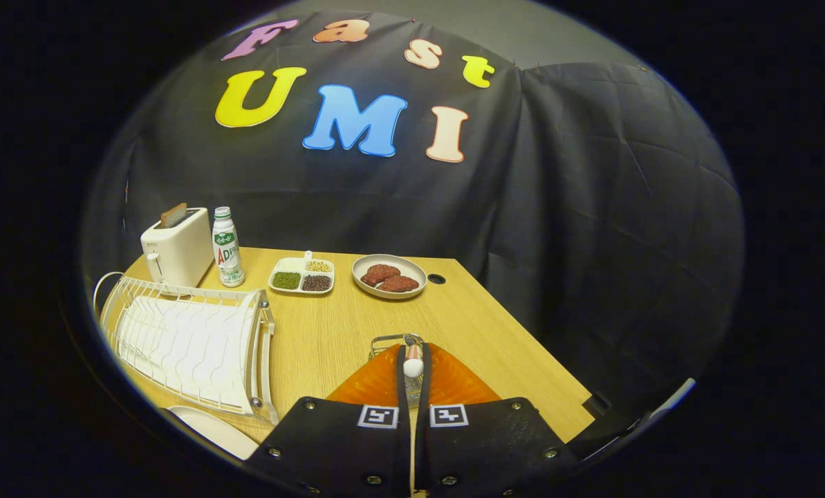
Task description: Take the plate from the dish rack, then take the spoon from the basket and place it into the plate.
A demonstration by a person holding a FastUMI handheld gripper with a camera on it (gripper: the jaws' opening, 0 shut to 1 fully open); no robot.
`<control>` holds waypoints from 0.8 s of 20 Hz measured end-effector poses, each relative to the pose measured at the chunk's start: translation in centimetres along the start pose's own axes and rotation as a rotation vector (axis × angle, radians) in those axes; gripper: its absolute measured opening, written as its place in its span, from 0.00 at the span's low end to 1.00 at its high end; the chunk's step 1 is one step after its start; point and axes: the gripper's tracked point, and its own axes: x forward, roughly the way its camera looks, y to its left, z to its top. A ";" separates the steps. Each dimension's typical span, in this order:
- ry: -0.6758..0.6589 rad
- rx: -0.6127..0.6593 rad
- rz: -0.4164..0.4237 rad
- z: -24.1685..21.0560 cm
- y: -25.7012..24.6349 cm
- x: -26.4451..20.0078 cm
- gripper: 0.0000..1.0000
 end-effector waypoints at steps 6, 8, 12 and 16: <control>-0.058 -0.024 0.033 2.3 1.9 -3.7 0.02; -0.083 -0.028 0.056 3.2 3.1 -5.2 0.02; -0.123 -0.039 0.129 3.8 6.3 -9.0 0.03; -0.141 -0.066 0.223 3.0 10.1 -13.1 0.03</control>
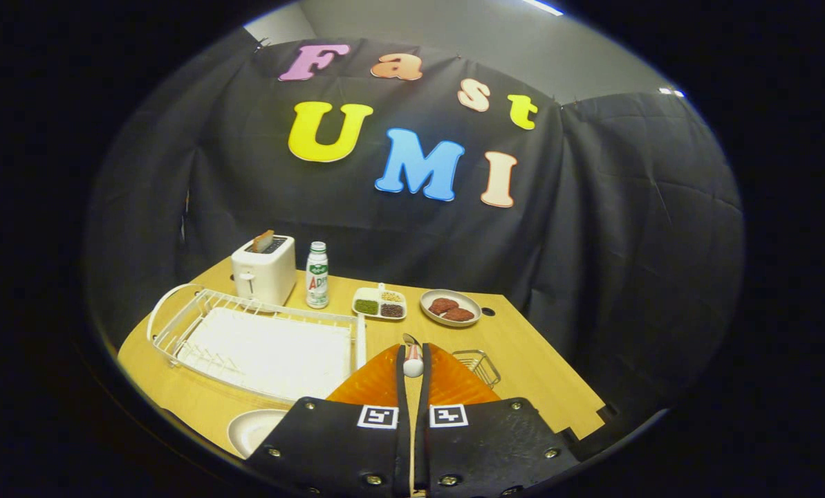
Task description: Take the plate from the dish rack, then take the spoon from the basket and place it into the plate.
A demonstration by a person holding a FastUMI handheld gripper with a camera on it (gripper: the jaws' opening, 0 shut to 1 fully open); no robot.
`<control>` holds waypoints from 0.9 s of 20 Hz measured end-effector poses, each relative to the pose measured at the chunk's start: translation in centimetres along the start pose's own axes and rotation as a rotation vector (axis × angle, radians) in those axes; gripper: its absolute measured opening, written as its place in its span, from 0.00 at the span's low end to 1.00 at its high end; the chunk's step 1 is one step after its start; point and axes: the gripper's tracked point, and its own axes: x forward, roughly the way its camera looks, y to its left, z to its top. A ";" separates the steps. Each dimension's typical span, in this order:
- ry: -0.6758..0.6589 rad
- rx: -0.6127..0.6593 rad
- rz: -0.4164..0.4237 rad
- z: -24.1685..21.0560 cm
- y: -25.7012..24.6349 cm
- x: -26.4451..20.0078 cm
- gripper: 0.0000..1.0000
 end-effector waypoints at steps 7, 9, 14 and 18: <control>0.004 -0.034 0.157 -1.6 7.0 -6.1 0.03; 0.020 -0.040 0.185 -2.8 8.1 -7.4 0.03; 0.081 -0.054 0.229 -6.4 9.5 -8.8 0.03; 0.118 -0.059 0.249 -8.4 10.4 -8.2 0.02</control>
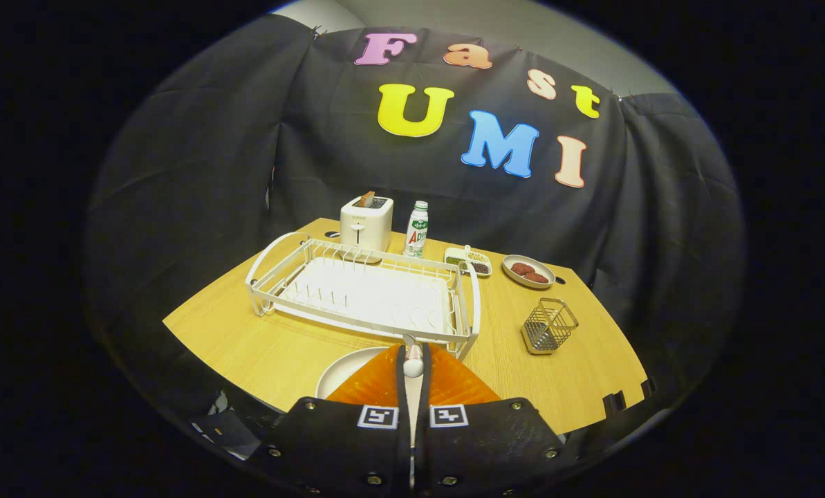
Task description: Take the plate from the dish rack, then take the spoon from the basket and place it into the plate.
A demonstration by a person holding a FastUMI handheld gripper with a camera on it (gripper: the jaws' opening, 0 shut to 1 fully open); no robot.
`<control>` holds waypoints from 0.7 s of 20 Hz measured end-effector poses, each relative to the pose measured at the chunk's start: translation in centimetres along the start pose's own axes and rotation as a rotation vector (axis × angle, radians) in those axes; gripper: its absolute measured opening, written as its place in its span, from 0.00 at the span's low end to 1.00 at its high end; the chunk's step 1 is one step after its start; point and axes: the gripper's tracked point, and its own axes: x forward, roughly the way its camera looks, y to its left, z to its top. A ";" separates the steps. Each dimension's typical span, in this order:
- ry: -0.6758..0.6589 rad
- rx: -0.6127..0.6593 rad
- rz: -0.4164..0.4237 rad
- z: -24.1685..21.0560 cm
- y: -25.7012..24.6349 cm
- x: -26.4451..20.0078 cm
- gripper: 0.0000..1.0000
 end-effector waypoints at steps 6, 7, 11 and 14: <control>0.032 -0.051 0.038 -1.5 1.1 2.3 0.02; 0.039 -0.050 0.044 -1.8 1.2 2.5 0.03; 0.047 -0.019 0.055 -2.1 1.1 3.1 0.13; 0.039 -0.006 0.052 -1.7 0.8 3.2 0.27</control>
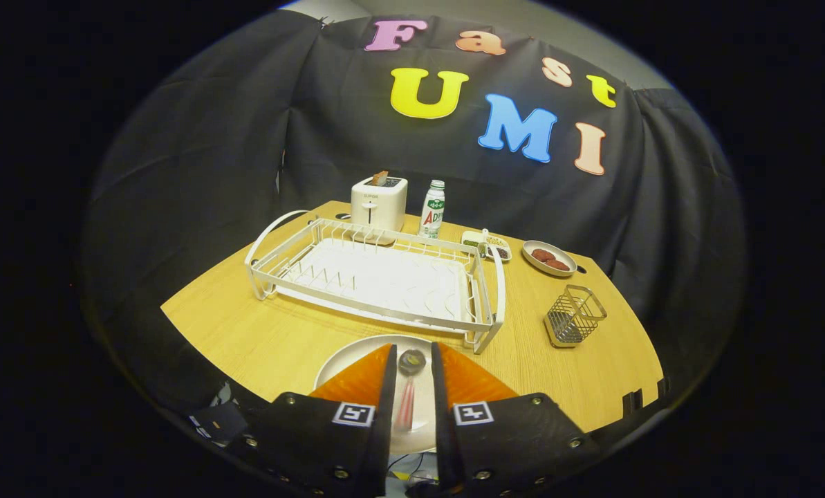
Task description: Take the plate from the dish rack, then take the spoon from the basket and place it into the plate.
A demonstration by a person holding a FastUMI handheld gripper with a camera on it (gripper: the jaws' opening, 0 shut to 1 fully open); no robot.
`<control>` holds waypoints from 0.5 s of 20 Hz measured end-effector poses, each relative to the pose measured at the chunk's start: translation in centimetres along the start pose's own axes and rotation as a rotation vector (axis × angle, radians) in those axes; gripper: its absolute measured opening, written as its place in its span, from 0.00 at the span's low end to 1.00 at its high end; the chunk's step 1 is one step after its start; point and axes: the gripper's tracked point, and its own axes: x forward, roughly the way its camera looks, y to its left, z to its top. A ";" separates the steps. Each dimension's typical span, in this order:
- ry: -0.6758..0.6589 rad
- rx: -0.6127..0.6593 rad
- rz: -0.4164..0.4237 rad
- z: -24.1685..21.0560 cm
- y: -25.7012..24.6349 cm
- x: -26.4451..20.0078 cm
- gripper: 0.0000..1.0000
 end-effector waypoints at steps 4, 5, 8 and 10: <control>-0.003 -0.010 -0.003 0.2 -0.2 0.1 0.33; -0.006 -0.008 -0.003 0.4 -0.2 0.1 0.33; -0.015 -0.002 -0.001 1.0 -0.1 0.0 0.33; -0.028 -0.003 -0.004 1.6 -0.2 0.0 0.33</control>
